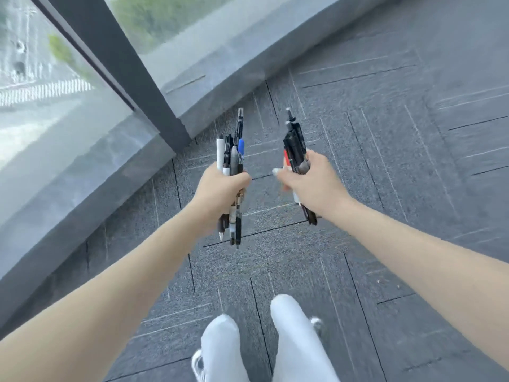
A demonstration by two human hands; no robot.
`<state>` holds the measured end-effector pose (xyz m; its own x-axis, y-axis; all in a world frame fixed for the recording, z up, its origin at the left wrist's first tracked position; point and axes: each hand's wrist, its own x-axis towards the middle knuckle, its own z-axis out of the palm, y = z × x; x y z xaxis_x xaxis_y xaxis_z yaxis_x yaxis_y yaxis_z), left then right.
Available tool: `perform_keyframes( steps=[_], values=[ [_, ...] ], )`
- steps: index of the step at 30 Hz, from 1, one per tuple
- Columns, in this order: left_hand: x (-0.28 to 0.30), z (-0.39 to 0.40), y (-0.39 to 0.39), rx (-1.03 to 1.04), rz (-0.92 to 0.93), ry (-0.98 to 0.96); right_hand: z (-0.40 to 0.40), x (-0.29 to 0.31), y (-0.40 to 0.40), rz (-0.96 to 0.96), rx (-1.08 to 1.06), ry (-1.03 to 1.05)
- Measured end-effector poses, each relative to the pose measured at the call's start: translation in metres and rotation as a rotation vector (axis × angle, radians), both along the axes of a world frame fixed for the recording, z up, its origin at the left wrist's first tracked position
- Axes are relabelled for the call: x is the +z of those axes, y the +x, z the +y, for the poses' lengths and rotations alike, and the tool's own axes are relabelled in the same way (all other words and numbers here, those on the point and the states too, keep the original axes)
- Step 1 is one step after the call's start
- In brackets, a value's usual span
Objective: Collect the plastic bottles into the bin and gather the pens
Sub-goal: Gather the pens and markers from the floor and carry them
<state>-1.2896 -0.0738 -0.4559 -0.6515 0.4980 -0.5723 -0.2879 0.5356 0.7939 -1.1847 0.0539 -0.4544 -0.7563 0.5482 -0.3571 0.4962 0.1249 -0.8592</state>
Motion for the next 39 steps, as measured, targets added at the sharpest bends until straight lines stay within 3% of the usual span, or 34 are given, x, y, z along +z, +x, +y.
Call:
perform_keyframes(
  steps=[9, 14, 19, 28, 33, 39],
  values=[
    [0.301, 0.070, 0.010, 0.015, -0.064, 0.280, 0.053, 0.298, 0.013, 0.178, -0.236, -0.103],
    [0.465, 0.125, 0.049, -0.124, -0.070, 0.431, 0.088, 0.455, 0.056, 0.202, -0.265, 0.017],
    [0.588, 0.166, 0.099, -0.290, -0.048, 0.526, 0.115, 0.581, 0.115, 0.240, -0.454, 0.210],
    [0.709, 0.237, 0.172, -0.550, -0.167, 0.722, 0.135, 0.709, 0.216, 0.369, -0.842, 0.435],
    [0.735, 0.263, 0.243, -0.786, -0.205, 0.805, 0.123, 0.726, 0.285, 0.416, -1.126, 0.488],
    [0.725, 0.258, 0.367, -1.193, -0.265, 0.823, 0.064, 0.717, 0.369, 0.361, -1.519, 0.515]
  ],
)
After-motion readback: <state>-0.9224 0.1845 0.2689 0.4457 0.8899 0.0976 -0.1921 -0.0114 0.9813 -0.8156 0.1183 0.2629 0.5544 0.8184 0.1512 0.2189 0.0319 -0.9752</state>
